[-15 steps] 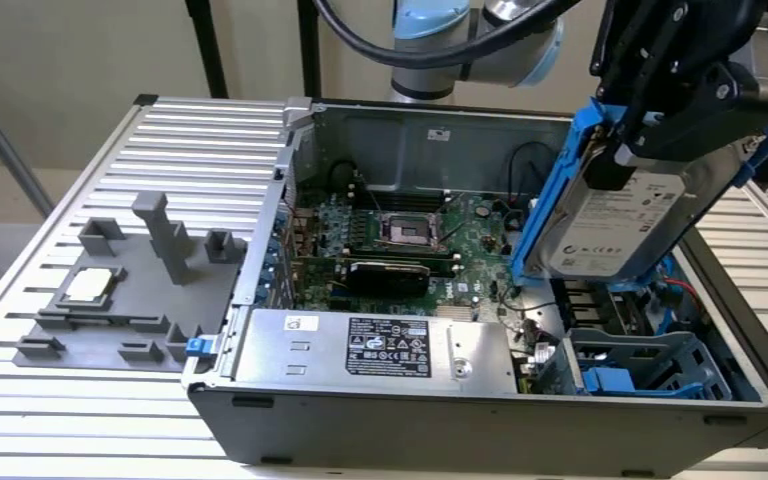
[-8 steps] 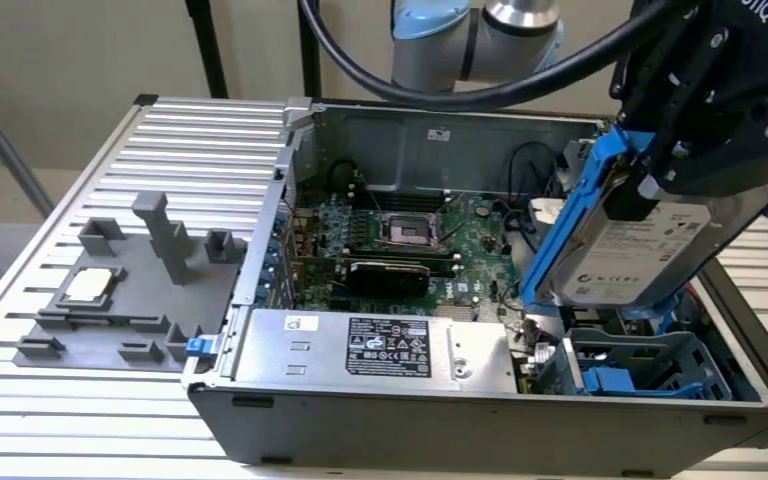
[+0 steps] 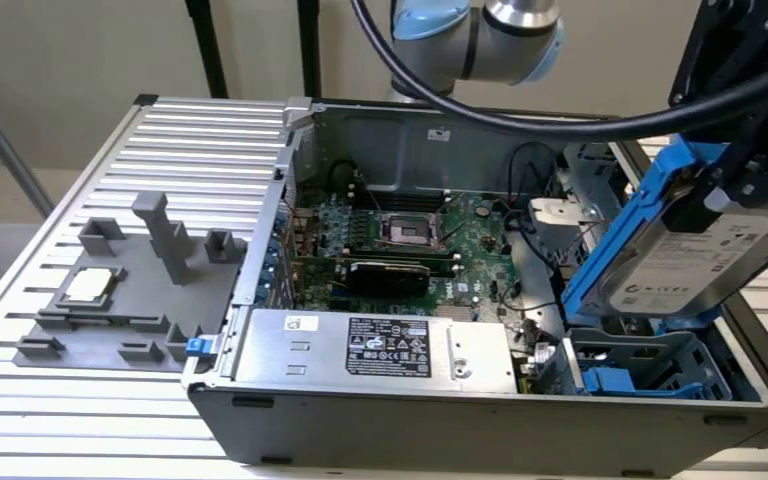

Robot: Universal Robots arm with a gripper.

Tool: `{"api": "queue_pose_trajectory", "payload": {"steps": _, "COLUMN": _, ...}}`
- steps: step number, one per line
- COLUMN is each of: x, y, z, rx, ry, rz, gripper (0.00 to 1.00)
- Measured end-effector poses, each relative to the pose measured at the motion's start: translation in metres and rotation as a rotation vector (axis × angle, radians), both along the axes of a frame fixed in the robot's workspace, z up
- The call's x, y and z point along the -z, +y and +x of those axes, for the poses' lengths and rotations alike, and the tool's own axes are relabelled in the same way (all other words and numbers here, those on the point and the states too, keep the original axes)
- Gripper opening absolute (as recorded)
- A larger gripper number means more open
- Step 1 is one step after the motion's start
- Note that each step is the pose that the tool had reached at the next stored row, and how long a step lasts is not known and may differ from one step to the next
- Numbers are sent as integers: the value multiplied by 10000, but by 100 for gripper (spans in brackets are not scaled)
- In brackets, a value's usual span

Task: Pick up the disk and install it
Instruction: 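Pick up the disk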

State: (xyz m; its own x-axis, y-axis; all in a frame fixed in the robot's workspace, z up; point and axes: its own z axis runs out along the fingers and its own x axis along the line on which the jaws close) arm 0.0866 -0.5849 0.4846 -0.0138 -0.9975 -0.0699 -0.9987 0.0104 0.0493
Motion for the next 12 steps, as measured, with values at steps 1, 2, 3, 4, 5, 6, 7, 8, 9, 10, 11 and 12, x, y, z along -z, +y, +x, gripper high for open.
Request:
{"api": "queue_pose_trajectory", "payload": {"steps": 1, "x": 0, "y": -1, "z": 45, "rx": 0, "ry": 0, "rz": 1, "gripper": 33}}
{"api": "queue_pose_trajectory", "payload": {"steps": 2, "x": 0, "y": -2, "z": 90, "rx": 0, "ry": 0, "rz": 1, "gripper": 33}}
{"api": "queue_pose_trajectory", "payload": {"steps": 3, "x": 1, "y": -4, "z": 126, "rx": 0, "ry": 0, "rz": 1, "gripper": 33}}
{"api": "queue_pose_trajectory", "payload": {"steps": 4, "x": 0, "y": -7, "z": 154, "rx": -1, "ry": 0, "rz": 1, "gripper": 33}}
{"api": "queue_pose_trajectory", "payload": {"steps": 5, "x": 0, "y": -9, "z": 180, "rx": 0, "ry": 0, "rz": 0, "gripper": 33}}
{"api": "queue_pose_trajectory", "payload": {"steps": 6, "x": 1, "y": -11, "z": 205, "rx": 0, "ry": 0, "rz": 0, "gripper": 33}}
{"api": "queue_pose_trajectory", "payload": {"steps": 7, "x": 1, "y": -12, "z": 223, "rx": -1, "ry": 0, "rz": 1, "gripper": 33}}
{"api": "queue_pose_trajectory", "payload": {"steps": 8, "x": 2, "y": -14, "z": 238, "rx": 0, "ry": 0, "rz": 1, "gripper": 33}}
{"api": "queue_pose_trajectory", "payload": {"steps": 9, "x": 3, "y": -16, "z": 246, "rx": 0, "ry": 0, "rz": 1, "gripper": 33}}
{"api": "queue_pose_trajectory", "payload": {"steps": 10, "x": 3, "y": -15, "z": 249, "rx": -1, "ry": -1, "rz": 1, "gripper": 33}}
{"api": "queue_pose_trajectory", "payload": {"steps": 11, "x": 3, "y": -15, "z": 249, "rx": 0, "ry": -1, "rz": 2, "gripper": 33}}
{"api": "queue_pose_trajectory", "payload": {"steps": 12, "x": 3, "y": -15, "z": 249, "rx": 1, "ry": 0, "rz": 2, "gripper": 33}}
